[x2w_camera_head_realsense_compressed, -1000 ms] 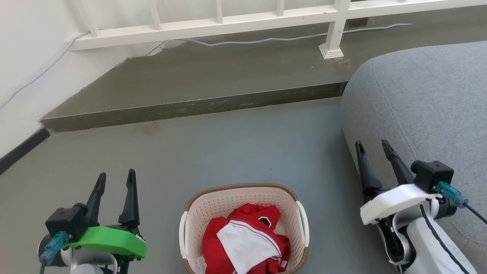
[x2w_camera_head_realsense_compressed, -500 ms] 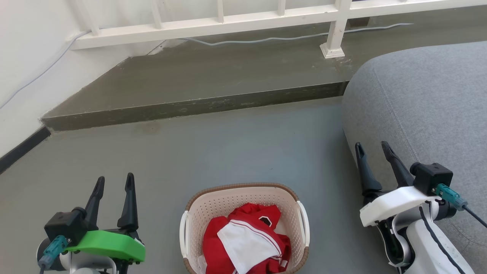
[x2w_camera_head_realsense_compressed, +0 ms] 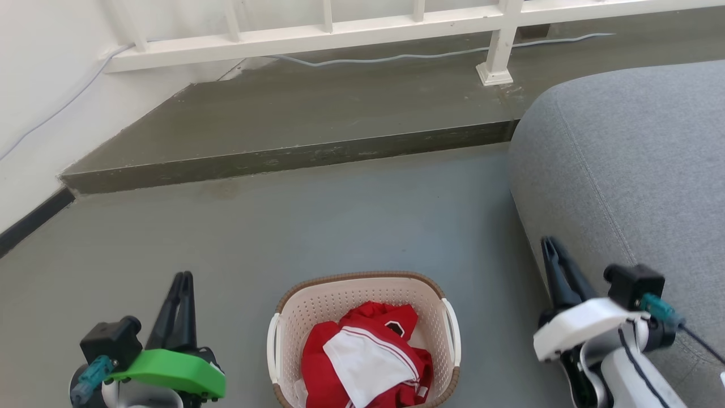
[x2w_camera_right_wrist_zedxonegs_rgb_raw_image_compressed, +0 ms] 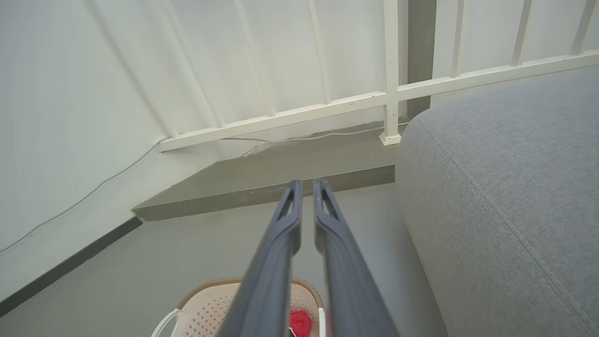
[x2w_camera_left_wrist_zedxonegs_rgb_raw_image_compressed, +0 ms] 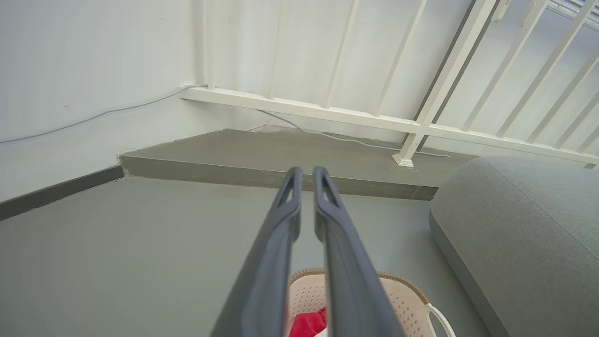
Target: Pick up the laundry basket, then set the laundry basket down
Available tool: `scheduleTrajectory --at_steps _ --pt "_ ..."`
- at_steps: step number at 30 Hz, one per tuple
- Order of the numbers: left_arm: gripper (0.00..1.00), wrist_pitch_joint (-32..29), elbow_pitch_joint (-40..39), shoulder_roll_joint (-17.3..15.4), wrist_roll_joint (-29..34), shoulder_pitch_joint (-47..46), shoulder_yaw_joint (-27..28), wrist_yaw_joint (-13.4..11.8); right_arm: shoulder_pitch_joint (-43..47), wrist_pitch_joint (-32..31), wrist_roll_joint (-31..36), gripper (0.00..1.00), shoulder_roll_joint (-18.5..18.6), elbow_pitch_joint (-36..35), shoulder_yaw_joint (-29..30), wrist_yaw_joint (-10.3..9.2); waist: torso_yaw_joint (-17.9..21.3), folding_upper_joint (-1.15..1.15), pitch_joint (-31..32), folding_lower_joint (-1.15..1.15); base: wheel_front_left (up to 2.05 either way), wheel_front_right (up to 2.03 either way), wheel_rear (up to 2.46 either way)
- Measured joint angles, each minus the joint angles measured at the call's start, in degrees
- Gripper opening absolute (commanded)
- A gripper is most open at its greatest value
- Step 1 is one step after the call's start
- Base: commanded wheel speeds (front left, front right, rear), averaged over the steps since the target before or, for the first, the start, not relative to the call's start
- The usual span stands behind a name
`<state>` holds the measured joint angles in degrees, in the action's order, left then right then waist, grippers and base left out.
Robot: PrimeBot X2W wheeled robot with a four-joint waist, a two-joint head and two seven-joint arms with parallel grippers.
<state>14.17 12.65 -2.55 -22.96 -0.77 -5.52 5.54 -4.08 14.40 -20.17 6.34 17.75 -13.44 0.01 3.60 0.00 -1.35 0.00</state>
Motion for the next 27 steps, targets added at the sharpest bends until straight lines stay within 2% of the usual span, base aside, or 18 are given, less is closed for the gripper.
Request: scheduleTrajectory --at_steps 8,27 --pt "0.0 -1.11 1.41 0.19 -2.81 0.62 0.41 0.0 1.33 -0.83 -2.81 0.0 -0.6 0.86 1.01 0.1 -0.21 0.0 0.08 0.0 0.0 0.0 0.0" --pt "0.0 -5.57 1.94 0.2 -16.68 0.55 2.59 0.01 1.23 -5.03 -17.66 0.0 -1.09 0.78 5.02 1.49 -0.93 0.0 0.33 0.0 0.0 0.0 0.0"
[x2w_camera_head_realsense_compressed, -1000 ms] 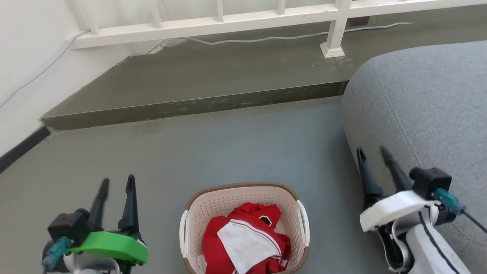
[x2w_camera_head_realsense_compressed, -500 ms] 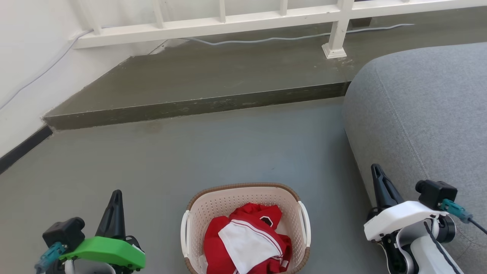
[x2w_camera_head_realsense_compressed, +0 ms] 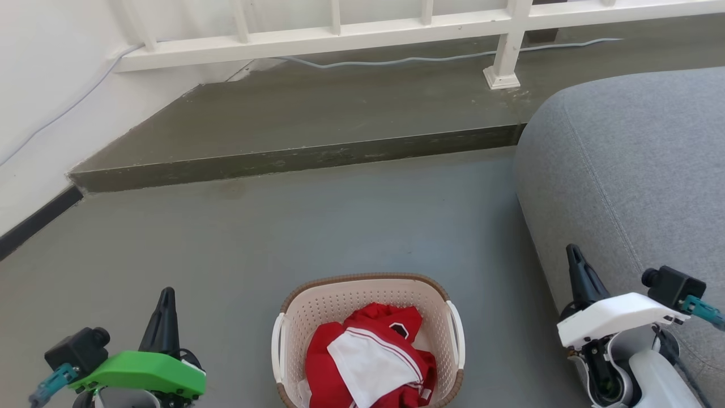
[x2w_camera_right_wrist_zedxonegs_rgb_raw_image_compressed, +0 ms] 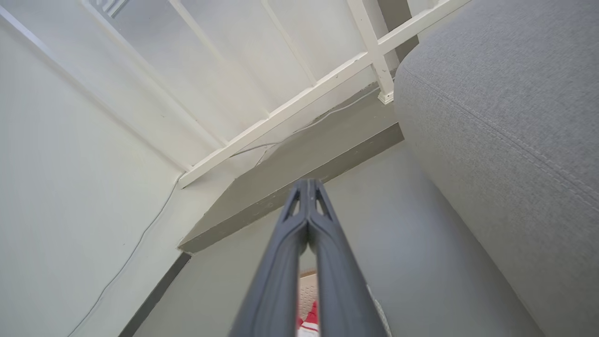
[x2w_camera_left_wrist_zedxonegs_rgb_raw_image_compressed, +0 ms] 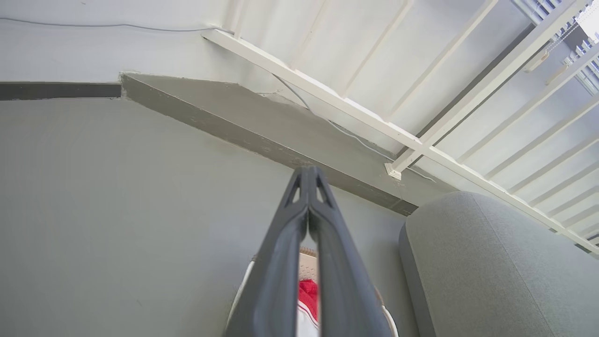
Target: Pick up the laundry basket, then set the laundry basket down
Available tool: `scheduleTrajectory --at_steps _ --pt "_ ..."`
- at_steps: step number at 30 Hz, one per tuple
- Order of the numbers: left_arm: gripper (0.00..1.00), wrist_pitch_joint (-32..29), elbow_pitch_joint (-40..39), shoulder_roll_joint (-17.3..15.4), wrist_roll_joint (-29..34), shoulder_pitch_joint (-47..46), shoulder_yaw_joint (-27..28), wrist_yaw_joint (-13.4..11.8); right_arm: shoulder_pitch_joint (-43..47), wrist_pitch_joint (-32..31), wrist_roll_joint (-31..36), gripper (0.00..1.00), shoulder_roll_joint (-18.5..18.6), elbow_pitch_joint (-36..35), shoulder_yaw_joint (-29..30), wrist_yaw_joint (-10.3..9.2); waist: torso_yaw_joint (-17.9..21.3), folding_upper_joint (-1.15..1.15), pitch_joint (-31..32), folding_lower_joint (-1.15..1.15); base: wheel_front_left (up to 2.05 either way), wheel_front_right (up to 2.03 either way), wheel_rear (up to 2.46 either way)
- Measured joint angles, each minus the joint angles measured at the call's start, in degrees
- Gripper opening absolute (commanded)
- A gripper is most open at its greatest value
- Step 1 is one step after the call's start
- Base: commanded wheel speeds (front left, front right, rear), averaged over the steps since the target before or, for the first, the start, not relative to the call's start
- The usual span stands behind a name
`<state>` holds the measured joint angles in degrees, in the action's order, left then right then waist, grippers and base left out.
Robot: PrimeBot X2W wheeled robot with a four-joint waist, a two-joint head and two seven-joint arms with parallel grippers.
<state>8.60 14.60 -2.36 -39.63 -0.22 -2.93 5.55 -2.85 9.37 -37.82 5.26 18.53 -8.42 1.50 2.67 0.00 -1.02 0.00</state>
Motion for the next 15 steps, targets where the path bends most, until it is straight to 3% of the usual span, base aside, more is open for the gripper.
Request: scheduleTrajectory --at_steps 15 --pt "0.0 -3.11 0.36 0.01 -9.92 -0.11 1.6 0.08 -0.11 -3.31 -10.43 0.0 -0.75 -0.26 3.13 0.99 -0.53 0.0 0.18 0.0 0.0 0.0 0.0"
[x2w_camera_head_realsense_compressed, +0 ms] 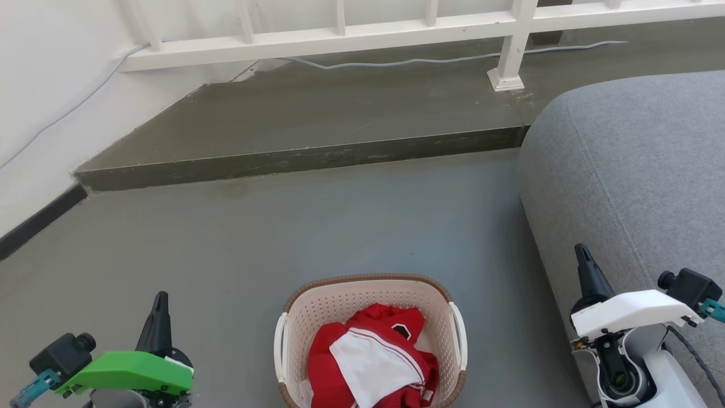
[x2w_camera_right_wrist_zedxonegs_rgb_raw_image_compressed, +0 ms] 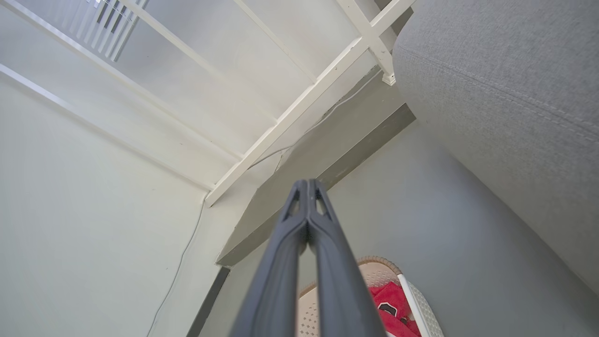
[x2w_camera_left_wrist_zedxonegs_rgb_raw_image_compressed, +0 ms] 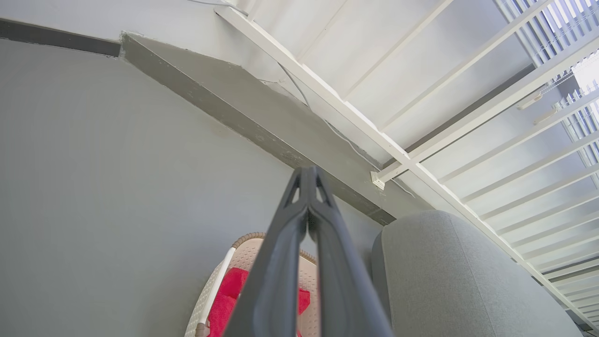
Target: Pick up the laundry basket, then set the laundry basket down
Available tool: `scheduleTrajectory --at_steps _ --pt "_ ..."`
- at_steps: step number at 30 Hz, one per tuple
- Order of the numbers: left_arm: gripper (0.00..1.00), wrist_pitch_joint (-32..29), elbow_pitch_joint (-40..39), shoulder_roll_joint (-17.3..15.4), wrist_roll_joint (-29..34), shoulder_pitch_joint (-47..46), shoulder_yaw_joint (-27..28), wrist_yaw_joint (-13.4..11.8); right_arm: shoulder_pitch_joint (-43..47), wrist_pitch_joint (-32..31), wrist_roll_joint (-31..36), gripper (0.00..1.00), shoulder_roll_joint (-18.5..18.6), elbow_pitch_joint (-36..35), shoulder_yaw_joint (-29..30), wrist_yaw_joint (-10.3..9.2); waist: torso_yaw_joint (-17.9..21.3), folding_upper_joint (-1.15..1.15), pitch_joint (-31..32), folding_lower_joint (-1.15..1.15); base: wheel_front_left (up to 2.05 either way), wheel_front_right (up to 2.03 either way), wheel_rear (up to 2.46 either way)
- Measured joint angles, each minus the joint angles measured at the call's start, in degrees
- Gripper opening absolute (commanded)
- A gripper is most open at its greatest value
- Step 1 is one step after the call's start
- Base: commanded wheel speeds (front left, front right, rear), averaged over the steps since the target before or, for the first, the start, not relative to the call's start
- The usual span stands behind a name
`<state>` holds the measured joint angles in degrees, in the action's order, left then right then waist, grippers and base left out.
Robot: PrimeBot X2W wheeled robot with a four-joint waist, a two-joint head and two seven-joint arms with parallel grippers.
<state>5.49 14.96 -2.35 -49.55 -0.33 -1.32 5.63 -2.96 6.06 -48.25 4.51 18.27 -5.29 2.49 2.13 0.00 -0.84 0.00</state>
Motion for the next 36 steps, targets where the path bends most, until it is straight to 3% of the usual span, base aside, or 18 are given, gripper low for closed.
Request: scheduleTrajectory --at_steps 36 --pt "0.0 -7.06 0.74 0.12 -24.37 -1.46 3.56 0.68 -0.15 -7.26 -25.26 0.0 -1.09 -1.05 7.57 2.54 -1.25 0.0 0.4 0.0 0.0 0.0 0.0"
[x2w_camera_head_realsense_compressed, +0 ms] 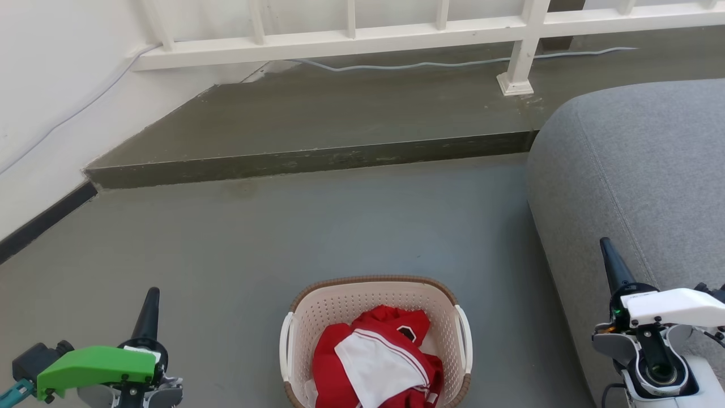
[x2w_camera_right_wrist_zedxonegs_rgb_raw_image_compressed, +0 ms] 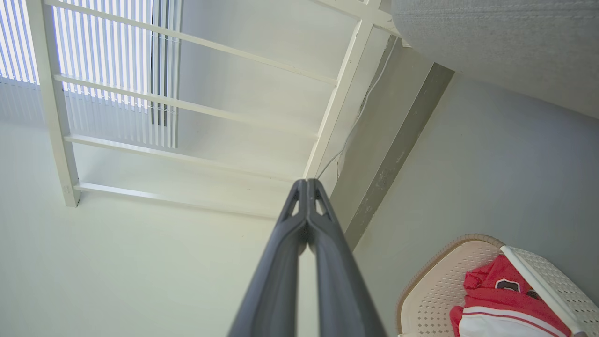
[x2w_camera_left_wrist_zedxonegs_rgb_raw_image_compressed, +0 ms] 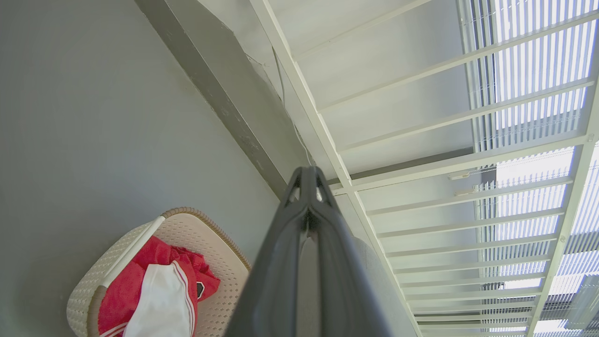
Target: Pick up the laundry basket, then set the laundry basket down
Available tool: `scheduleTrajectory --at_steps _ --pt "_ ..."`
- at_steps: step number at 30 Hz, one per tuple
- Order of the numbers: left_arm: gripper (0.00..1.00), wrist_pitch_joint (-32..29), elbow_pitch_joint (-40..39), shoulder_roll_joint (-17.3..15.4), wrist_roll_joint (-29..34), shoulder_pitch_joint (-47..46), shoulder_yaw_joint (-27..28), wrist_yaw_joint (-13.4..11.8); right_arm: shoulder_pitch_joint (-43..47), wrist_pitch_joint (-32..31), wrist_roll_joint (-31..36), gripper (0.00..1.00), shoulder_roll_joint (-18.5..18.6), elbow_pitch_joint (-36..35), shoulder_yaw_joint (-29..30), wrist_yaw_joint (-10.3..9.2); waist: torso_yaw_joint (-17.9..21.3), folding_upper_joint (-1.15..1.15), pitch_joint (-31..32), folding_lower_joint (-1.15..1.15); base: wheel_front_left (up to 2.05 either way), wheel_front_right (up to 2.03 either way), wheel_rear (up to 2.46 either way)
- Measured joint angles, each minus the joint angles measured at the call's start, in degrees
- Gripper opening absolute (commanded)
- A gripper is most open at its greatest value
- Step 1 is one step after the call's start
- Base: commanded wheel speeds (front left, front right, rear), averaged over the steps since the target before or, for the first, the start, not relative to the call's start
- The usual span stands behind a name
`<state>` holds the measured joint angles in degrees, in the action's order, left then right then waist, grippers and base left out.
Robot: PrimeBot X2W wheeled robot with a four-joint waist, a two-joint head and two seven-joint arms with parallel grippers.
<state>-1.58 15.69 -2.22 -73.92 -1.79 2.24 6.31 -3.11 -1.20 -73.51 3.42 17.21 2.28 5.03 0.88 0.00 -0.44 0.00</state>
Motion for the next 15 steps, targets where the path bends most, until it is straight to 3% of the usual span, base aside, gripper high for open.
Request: scheduleTrajectory --at_steps 15 --pt "0.0 -3.01 0.16 0.07 -9.92 -0.82 1.63 0.48 -0.06 -2.93 -10.47 0.0 -0.79 -0.4 3.18 1.01 -0.52 0.0 0.17 0.0 0.0 0.0 0.0"
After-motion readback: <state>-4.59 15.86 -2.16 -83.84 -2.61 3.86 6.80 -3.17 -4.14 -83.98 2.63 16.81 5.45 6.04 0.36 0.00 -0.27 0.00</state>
